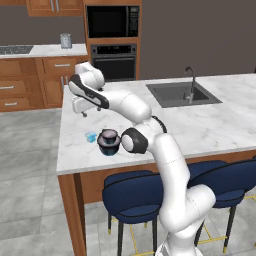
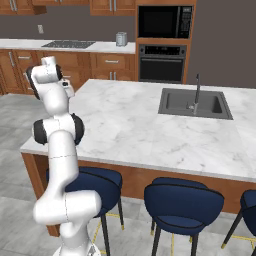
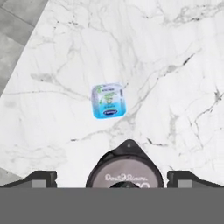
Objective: Stack the yogurt containers by placing the smaller containers on top of the larger containers.
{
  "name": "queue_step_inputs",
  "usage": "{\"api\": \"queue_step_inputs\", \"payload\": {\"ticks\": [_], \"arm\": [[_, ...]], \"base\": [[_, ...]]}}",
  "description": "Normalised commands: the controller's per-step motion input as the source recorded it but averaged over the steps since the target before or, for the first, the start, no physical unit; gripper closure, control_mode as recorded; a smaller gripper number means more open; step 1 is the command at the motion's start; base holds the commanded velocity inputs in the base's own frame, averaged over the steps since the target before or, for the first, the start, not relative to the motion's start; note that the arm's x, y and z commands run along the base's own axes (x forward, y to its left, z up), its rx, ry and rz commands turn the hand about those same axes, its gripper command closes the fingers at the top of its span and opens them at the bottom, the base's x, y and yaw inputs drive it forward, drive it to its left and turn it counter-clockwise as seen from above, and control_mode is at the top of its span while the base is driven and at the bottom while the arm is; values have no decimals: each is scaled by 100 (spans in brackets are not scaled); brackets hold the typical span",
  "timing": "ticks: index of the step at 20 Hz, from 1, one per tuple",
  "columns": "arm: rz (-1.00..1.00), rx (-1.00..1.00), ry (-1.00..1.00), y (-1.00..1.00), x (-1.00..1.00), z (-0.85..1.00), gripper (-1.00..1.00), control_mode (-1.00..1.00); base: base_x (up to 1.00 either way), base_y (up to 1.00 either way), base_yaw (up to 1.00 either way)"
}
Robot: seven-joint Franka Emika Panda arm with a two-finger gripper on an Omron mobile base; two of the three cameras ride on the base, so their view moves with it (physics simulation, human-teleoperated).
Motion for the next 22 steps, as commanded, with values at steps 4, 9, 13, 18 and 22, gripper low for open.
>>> {"api": "queue_step_inputs", "payload": {"ticks": [4,9,13,18,22], "arm": [[0,8,-7,0,0,-24,-100,-100],[0,14,-9,0,0,-27,-100,-100],[0,12,-9,0,0,-22,-100,-100],[0,6,-8,0,0,-24,-100,-100],[0,4,0,0,1,-25,-100,-100]], "base": [[0,0,0],[0,0,0],[0,0,0],[0,0,0],[0,0,0]]}}
